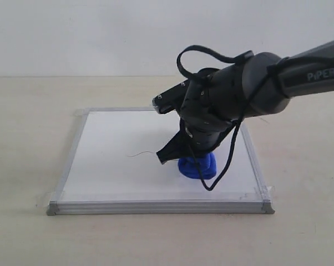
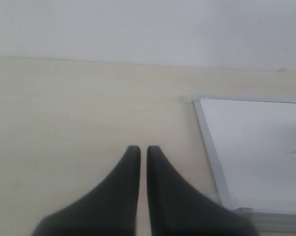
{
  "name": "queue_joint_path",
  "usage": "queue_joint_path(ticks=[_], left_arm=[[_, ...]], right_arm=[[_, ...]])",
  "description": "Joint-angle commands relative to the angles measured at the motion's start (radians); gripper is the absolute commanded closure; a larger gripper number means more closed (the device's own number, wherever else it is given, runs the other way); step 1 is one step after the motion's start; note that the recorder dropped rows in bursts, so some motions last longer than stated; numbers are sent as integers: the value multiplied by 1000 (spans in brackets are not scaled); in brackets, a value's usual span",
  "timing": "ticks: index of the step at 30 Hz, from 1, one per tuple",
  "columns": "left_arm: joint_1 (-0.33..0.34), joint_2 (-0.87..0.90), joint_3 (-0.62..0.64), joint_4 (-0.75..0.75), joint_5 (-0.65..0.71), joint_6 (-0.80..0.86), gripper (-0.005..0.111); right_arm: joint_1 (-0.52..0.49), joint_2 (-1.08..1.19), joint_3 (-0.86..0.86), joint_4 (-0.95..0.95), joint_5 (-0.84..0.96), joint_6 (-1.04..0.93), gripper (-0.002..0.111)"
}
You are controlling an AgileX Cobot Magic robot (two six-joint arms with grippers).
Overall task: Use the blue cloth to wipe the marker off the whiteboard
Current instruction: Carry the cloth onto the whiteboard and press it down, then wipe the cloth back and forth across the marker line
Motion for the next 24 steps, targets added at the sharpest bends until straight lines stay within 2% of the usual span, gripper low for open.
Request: queue_joint_path(ticks=[1,5,13,18,24], left_arm=[[1,-3,4,3,-11,0,102],[1,-3,4,3,-11,0,102],[1,-3,4,3,-11,0,102],[1,-3,4,3,-11,0,102],[1,-3,4,3,-11,0,102]], right_arm=[[-1,55,4,111,-140,-42,108],[14,95,4,217,-259,-119,108],[132,117,-55,233,-356,-131,108],[158,117,-128,231,-240,-208,108],[43,124,-132,158,-4,-207,108]])
